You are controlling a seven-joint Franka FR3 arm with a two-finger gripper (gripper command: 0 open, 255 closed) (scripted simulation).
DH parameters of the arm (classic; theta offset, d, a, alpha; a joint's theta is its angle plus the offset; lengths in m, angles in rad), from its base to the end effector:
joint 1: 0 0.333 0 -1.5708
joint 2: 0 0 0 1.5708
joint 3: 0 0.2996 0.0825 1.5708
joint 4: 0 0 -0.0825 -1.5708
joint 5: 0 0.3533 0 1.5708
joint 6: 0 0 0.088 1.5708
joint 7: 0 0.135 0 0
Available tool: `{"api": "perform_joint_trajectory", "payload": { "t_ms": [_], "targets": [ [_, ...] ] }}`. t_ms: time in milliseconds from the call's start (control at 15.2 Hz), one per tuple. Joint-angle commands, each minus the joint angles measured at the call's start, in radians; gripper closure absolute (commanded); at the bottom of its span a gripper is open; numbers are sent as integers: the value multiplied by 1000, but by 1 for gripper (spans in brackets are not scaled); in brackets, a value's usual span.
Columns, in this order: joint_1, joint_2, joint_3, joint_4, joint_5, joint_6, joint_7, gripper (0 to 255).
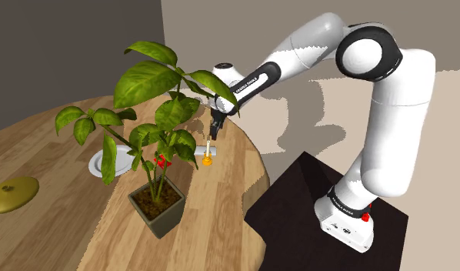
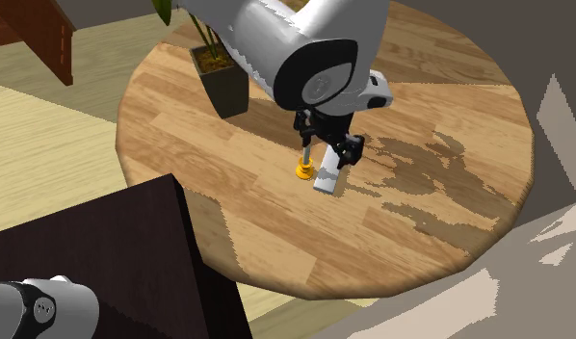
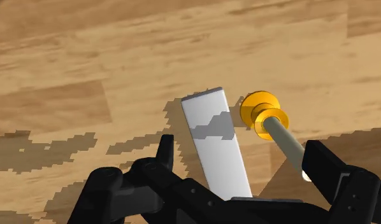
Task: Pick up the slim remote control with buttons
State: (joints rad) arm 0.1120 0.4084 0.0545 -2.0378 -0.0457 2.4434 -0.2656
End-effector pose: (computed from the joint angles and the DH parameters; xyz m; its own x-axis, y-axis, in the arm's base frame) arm 0.5644 0.0938 0.2219 0.8949 0.4463 -0.0040 0.4464 -0.8948 0.0069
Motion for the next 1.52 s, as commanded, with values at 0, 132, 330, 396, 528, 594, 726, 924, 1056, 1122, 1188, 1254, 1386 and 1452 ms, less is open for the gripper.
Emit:
{"api": "perform_joint_trajectory", "payload": {
  "t_ms": [0,132,330,396,528,594,726,924,1056,1122,1188,1254,1386,1452],
  "targets": [
    [7,72,3,56,-11,18,-11,0],
    [16,148,5,123,-23,29,-20,0],
    [31,264,7,233,-40,36,-35,0],
    [36,303,8,273,-45,36,-40,0],
    [47,382,9,358,-55,32,-51,0],
    [53,423,10,403,-60,28,-57,0],
    [55,443,9,417,-61,33,-58,0],
    [57,477,7,432,-63,53,-57,0],
    [58,500,5,444,-64,65,-56,0],
    [59,519,4,453,-65,74,-55,0],
    [59,519,4,453,-65,74,-55,0],
    [59,519,4,453,-65,74,-55,0],
    [59,518,4,452,-65,74,-55,255],
    [59,517,4,452,-65,74,-55,255]
  ]
}}
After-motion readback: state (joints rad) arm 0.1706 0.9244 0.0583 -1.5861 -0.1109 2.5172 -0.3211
